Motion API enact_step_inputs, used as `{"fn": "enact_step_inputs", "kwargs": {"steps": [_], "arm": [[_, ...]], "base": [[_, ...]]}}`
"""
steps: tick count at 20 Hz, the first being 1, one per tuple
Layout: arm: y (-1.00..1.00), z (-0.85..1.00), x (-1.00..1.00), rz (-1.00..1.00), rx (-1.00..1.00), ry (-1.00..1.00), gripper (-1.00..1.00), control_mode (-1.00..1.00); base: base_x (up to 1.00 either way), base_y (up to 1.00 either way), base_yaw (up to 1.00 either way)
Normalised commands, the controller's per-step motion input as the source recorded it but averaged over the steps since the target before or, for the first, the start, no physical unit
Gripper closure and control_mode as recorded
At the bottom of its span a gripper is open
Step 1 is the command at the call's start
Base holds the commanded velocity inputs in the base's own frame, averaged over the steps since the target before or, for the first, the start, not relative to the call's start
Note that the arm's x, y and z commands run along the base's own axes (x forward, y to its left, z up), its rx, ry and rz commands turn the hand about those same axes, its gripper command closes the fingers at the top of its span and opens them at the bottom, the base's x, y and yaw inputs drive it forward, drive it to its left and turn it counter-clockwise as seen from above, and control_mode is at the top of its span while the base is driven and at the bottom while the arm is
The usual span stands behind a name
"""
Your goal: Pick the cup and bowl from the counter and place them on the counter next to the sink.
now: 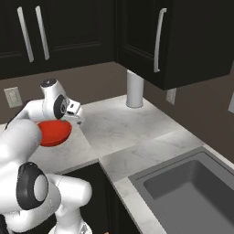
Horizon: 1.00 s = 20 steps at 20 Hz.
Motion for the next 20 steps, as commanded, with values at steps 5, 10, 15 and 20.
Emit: {"fn": "enact_step_inputs", "kwargs": {"steps": [5, 10, 15, 20], "arm": [[0.19, -0.12, 0.17, -0.14, 0.11, 0.0, -1.0, -1.0], [0.16, -0.24, 0.0, 0.0, 0.16, 0.01, -1.0, -1.0], [0.15, -0.26, 0.0, 0.01, 0.12, 0.06, -1.0, -1.0], [0.09, -0.28, 0.06, 0.02, 0.01, 0.02, -1.0, -1.0]], "base": [[0.0, 0.0, 0.0], [0.0, 0.0, 0.0], [0.0, 0.0, 0.0], [0.0, 0.0, 0.0]]}}
